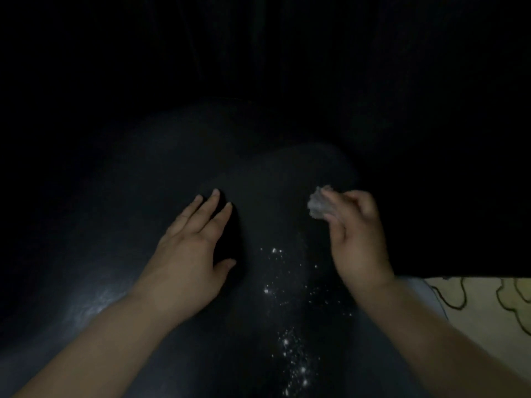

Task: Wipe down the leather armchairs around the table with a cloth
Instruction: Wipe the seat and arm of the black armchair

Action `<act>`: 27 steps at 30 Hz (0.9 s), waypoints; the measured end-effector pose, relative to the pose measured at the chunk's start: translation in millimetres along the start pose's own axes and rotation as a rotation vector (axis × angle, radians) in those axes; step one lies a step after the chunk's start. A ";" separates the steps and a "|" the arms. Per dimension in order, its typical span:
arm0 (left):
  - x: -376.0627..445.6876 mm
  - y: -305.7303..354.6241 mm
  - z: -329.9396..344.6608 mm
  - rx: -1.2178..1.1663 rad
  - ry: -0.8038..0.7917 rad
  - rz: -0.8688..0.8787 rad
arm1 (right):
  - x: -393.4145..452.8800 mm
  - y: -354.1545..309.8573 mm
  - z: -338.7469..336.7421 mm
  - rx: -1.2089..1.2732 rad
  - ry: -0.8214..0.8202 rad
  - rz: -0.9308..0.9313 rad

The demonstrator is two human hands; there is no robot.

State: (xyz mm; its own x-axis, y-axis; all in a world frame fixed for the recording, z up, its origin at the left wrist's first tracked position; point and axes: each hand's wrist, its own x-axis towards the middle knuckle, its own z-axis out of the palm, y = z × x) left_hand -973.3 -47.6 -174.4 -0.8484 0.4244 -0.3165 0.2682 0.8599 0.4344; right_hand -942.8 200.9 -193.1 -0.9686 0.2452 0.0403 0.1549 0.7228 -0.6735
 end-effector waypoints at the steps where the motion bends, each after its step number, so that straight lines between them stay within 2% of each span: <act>1: -2.1 -0.9 0.5 0.009 -0.011 -0.006 | -15.7 -2.2 3.1 0.001 -0.003 -0.027; 5: -14.6 -2.4 4.8 0.017 -0.023 -0.011 | -37.8 -23.9 29.4 -0.026 -0.188 -0.283; 7: -20.8 -3.3 7.4 0.030 -0.016 -0.008 | -15.4 -20.7 31.5 -0.002 -0.153 -0.260; 9: -27.6 -4.8 9.4 0.025 -0.018 -0.016 | -3.5 -11.2 22.0 -0.093 -0.063 -0.175; 11: -34.4 -6.3 10.5 0.018 -0.016 -0.029 | -16.0 -3.1 12.6 -0.075 0.022 -0.051; 12: -37.5 -6.9 10.8 0.021 -0.015 -0.032 | -30.0 -4.7 11.7 -0.050 0.017 -0.046; 15: -46.4 -7.7 11.7 0.037 -0.026 -0.026 | -65.8 -30.7 28.0 0.012 -0.119 -0.188; 18: -51.0 -5.4 14.5 0.045 -0.025 -0.020 | -51.4 -46.3 38.4 -0.008 -0.242 -0.309; 21: -55.2 -4.7 17.9 0.057 -0.022 -0.011 | -23.7 -28.2 27.3 -0.041 -0.112 -0.169; 24: -61.6 -3.4 20.0 0.035 -0.014 -0.013 | -43.0 -8.1 8.0 -0.057 0.029 -0.051; 27: -69.1 0.3 23.1 0.038 -0.019 0.005 | -83.1 -28.1 16.7 -0.013 -0.066 -0.174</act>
State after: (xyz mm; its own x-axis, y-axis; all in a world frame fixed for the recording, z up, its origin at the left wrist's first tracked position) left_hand -904.1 -70.2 -171.8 -0.8383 0.4336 -0.3305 0.2896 0.8678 0.4038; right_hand -869.9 149.5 -189.9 -0.9917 0.0730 0.1061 -0.0137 0.7593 -0.6506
